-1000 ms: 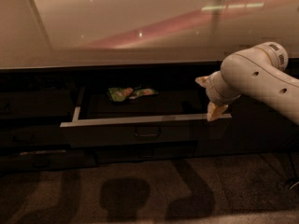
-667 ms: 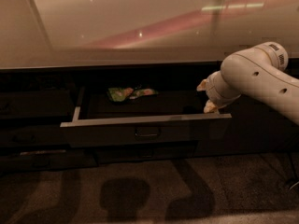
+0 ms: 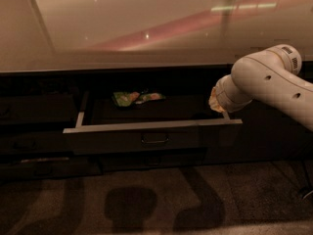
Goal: Open top drawer
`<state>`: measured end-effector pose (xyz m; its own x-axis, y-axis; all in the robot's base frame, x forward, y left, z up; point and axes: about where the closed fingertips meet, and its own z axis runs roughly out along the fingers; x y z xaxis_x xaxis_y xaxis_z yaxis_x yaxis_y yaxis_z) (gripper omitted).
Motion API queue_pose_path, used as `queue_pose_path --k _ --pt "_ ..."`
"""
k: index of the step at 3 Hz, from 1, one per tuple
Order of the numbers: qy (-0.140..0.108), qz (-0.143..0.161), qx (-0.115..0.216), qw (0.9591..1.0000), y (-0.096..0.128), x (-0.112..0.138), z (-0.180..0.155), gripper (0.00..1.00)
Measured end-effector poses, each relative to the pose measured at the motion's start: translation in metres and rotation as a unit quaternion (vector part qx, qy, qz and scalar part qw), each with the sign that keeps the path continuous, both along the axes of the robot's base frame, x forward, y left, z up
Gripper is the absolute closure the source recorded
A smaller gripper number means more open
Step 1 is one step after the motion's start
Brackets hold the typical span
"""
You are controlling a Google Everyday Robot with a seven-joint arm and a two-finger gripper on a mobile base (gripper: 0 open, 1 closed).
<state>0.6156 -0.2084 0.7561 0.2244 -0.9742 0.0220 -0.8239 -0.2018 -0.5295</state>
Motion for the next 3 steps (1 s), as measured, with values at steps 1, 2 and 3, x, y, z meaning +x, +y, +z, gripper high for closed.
queue_pose_path --k 1,2,3 --pt "0.028 -0.004 0.043 0.9987 -0.008 0.004 -0.02 1.0" --pt "0.092 0.014 0.136 0.9863 -0.014 0.011 -0.061 1.0" --pt "0.101 0.014 0.17 0.9802 -0.011 0.018 -0.063 1.0"
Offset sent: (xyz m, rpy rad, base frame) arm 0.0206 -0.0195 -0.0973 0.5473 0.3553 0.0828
